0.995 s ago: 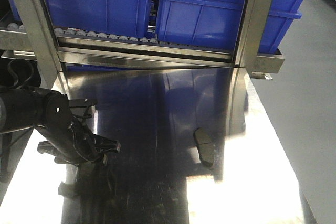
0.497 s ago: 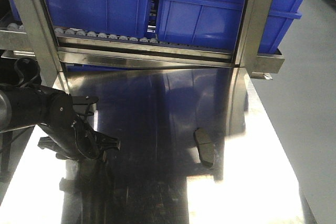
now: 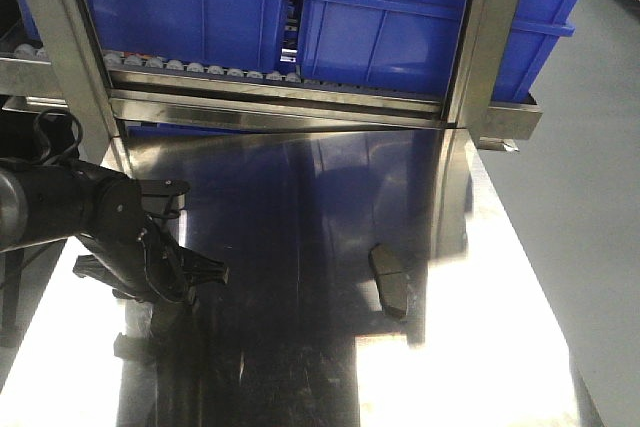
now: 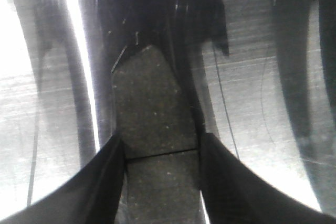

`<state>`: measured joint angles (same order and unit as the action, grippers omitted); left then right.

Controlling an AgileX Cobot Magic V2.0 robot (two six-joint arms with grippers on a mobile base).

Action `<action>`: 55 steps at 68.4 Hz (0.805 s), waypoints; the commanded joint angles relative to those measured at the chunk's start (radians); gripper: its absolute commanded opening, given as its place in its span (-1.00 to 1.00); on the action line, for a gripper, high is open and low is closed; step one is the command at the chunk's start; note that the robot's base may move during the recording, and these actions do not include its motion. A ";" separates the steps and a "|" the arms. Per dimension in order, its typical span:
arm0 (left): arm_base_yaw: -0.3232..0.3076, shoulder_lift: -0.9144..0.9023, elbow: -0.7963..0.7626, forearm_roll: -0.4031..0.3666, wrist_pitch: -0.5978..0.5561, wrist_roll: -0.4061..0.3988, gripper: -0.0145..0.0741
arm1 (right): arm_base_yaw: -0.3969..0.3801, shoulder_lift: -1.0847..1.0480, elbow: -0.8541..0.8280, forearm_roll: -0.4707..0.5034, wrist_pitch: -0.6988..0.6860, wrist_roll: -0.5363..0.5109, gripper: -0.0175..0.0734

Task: Move and align brake pads A on conveyor
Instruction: 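Lift the grasped pad off the table with the left gripper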

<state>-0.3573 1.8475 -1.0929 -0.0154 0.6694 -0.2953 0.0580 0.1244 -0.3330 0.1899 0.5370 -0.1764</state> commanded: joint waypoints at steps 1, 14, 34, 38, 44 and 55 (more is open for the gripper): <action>-0.003 -0.030 -0.009 -0.005 -0.034 -0.001 -0.69 | -0.006 0.012 -0.025 0.001 -0.070 -0.002 0.31; -0.003 -0.135 -0.009 0.003 -0.032 0.048 -0.69 | -0.006 0.012 -0.025 0.001 -0.070 -0.002 0.31; -0.003 -0.424 0.060 0.049 -0.036 0.045 -0.69 | -0.006 0.012 -0.025 0.001 -0.070 -0.002 0.31; -0.003 -0.489 0.090 0.050 -0.036 0.045 -0.69 | -0.006 0.012 -0.025 0.001 -0.070 -0.002 0.31; -0.003 -0.595 0.138 0.069 -0.032 0.042 -0.69 | -0.006 0.012 -0.025 0.001 -0.070 -0.002 0.31; -0.003 -0.797 0.222 0.099 -0.005 0.037 -0.69 | -0.006 0.012 -0.025 0.001 -0.070 -0.002 0.31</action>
<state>-0.3573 1.1699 -0.8814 0.0665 0.6990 -0.2479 0.0580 0.1244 -0.3330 0.1899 0.5370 -0.1764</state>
